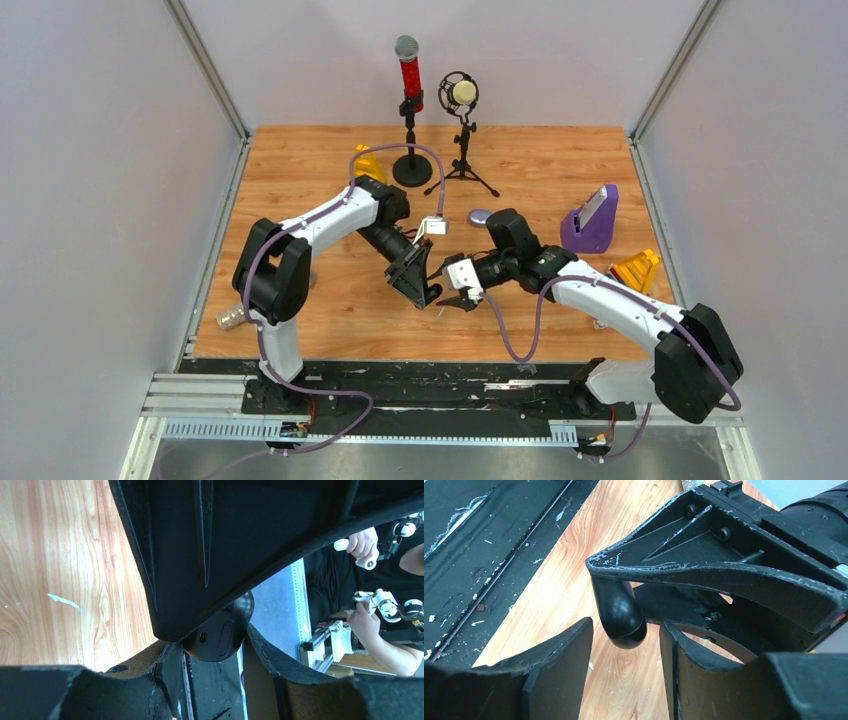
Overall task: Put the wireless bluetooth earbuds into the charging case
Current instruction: Pick up the charging case at the center of the board.
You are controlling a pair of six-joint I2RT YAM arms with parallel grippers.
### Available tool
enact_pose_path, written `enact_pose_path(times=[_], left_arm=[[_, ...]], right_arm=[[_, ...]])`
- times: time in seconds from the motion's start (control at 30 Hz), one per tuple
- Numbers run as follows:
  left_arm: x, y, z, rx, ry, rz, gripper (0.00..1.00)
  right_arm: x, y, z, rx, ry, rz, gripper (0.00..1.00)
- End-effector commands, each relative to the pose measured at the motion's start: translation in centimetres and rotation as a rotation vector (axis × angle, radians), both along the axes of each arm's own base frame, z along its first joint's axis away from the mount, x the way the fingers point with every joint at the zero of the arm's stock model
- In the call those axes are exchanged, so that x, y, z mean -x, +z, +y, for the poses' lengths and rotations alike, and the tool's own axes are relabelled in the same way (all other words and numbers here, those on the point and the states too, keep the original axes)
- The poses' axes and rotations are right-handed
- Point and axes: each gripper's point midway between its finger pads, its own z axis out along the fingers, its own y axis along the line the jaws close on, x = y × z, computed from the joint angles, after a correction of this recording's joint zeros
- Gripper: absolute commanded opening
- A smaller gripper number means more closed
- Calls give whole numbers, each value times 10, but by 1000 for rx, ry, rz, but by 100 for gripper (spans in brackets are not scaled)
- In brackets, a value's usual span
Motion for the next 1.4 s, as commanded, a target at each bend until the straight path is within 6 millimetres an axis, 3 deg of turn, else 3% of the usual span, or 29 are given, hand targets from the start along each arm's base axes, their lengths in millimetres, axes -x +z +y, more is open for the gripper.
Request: enact_pose_path(times=[0.0,0.57,0.67,0.77,0.9,0.97,1.03,1.23,1.3,1.37], left_arm=[[5,10,-6,50,-17,6,30],[10,7,-8,34,-38,16,31],[12,7,-7,35,-42,18,32],[13,9,-7,39,-44,13,34],[14,11,-7,42,-44,10,47],[14,11,-7,45,-46,1,66],[13,10,-6,40,-42,-19,95],[-7,3,-1,7,46,-87,100],[-26,2,4,-8,116,-123,100],[-58,5,18,-48,264,-145,100]], right_arm=[[1,19,7,-59,22,-25,52],[38,22,7,-74,165,-20,41],[41,21,9,-66,176,-32,32],[41,19,11,-57,172,-39,31],[41,18,12,-51,169,-35,28],[40,20,12,-47,162,-31,23],[39,22,13,-44,152,-23,22],[33,24,16,-25,114,25,18],[28,23,17,-5,81,57,17],[19,21,18,18,35,95,17]])
